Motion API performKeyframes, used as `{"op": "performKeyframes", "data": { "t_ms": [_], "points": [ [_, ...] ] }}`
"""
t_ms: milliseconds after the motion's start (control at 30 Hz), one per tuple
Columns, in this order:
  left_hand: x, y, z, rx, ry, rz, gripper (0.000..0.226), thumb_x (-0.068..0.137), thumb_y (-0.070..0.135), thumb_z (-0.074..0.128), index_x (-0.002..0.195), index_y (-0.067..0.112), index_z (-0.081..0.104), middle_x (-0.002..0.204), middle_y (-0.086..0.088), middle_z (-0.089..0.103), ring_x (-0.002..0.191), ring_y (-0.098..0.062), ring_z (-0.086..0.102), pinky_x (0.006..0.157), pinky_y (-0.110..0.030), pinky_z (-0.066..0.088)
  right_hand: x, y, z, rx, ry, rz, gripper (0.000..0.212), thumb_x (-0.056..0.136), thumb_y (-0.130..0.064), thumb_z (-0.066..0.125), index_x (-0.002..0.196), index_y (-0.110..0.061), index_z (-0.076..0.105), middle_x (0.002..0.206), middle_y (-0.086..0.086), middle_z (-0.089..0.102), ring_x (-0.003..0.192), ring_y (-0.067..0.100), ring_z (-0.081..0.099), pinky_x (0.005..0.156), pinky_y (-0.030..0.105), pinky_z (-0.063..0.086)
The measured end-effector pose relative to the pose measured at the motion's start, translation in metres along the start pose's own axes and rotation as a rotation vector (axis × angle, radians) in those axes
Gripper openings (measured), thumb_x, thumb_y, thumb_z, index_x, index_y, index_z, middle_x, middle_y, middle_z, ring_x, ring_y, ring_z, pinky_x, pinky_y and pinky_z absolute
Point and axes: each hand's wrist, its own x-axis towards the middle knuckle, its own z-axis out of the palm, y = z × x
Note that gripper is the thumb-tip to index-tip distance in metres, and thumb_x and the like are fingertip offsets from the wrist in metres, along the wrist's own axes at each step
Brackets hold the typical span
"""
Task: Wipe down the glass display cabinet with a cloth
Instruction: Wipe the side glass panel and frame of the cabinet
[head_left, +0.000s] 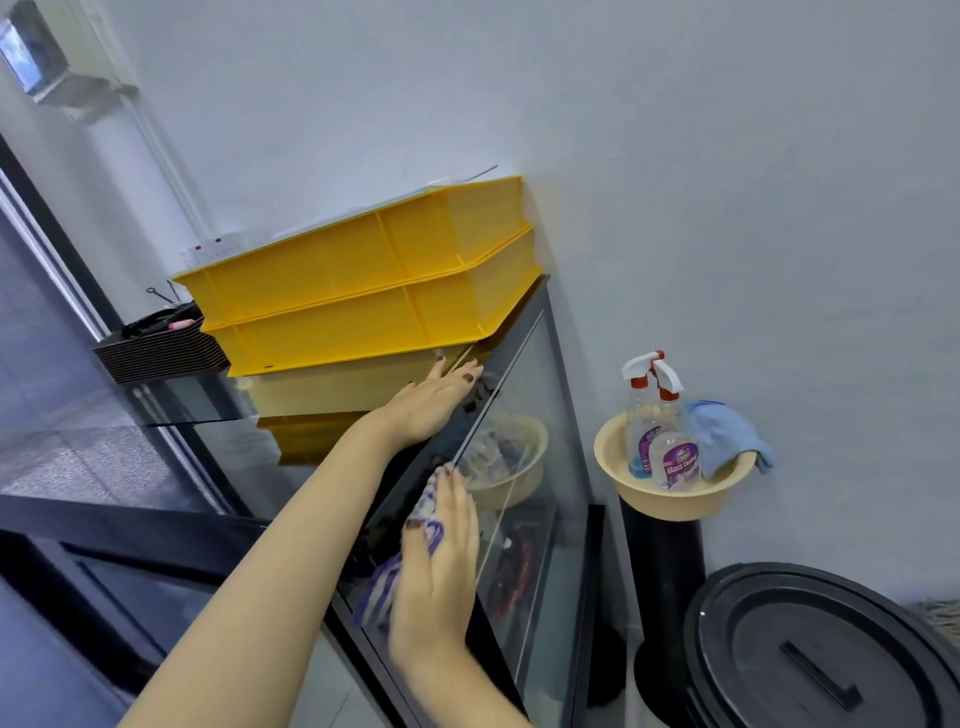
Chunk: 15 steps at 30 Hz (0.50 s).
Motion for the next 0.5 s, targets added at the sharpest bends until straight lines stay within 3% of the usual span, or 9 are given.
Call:
{"op": "performKeyframes", "data": {
  "t_ms": [67,133,200,300,367,433,500],
  "points": [
    [0.001,0.0,0.0,0.01,0.006,0.003,0.047,0.104,0.034,0.006,0.15,0.03,0.014,0.157,0.013,0.001,0.144,-0.01,-0.011,0.117,-0.044,-0.001,0.029,-0.003,-0.01,0.096,0.034,0.107,0.051,0.097,-0.021,0.041,0.142,-0.038,0.025,0.153,-0.019,0.021,0.142,0.001,0.011,0.117,0.025,0.01],
    [0.001,0.001,0.001,0.021,0.01,0.005,0.047,0.104,0.034,0.007,0.15,0.03,0.014,0.158,0.012,0.001,0.144,-0.011,-0.01,0.117,-0.045,0.0,0.043,-0.005,-0.014,0.11,0.039,0.161,0.051,0.097,-0.015,0.042,0.145,-0.029,0.029,0.154,-0.014,0.022,0.143,0.005,0.014,0.117,0.026,0.011],
    [0.002,0.0,0.001,0.026,0.012,0.005,0.047,0.104,0.034,0.007,0.15,0.03,0.014,0.158,0.012,0.002,0.144,-0.011,-0.01,0.117,-0.045,0.0,0.032,-0.005,-0.009,0.109,0.033,0.115,0.052,0.097,-0.021,0.041,0.142,-0.04,0.024,0.153,-0.02,0.019,0.143,0.001,0.01,0.117,0.025,0.01],
    [0.003,-0.001,0.001,0.023,0.014,0.008,0.047,0.104,0.035,0.006,0.15,0.031,0.014,0.158,0.012,0.002,0.144,-0.011,-0.01,0.117,-0.043,-0.001,-0.005,-0.001,0.001,-0.004,-0.003,0.027,0.05,0.085,-0.053,0.027,0.128,-0.068,0.007,0.146,-0.043,0.003,0.136,-0.015,-0.008,0.112,0.017,0.004],
    [0.004,-0.001,0.0,0.016,0.014,0.012,0.047,0.104,0.035,0.006,0.15,0.031,0.014,0.158,0.012,0.001,0.144,-0.011,-0.01,0.117,-0.044,-0.001,-0.006,0.0,0.003,-0.002,0.0,0.031,0.05,0.08,-0.054,0.025,0.124,-0.071,0.009,0.143,-0.046,0.004,0.135,-0.018,-0.007,0.11,0.016,0.006],
    [0.003,-0.001,0.001,0.012,0.012,0.012,0.047,0.104,0.034,0.007,0.15,0.031,0.014,0.158,0.012,0.001,0.144,-0.01,-0.01,0.117,-0.045,-0.001,0.018,0.004,0.002,0.074,0.035,0.06,0.054,0.083,-0.043,0.034,0.132,-0.059,0.022,0.148,-0.035,0.016,0.138,-0.011,0.006,0.113,0.019,0.009],
    [0.002,0.0,0.001,0.022,0.014,0.009,0.047,0.104,0.035,0.006,0.15,0.03,0.014,0.158,0.012,0.002,0.144,-0.011,-0.01,0.117,-0.045,-0.001,0.052,0.016,-0.007,0.147,0.089,0.159,0.051,0.092,-0.027,0.041,0.141,-0.037,0.034,0.151,-0.017,0.028,0.14,0.003,0.019,0.117,0.028,0.014]
  ]
}}
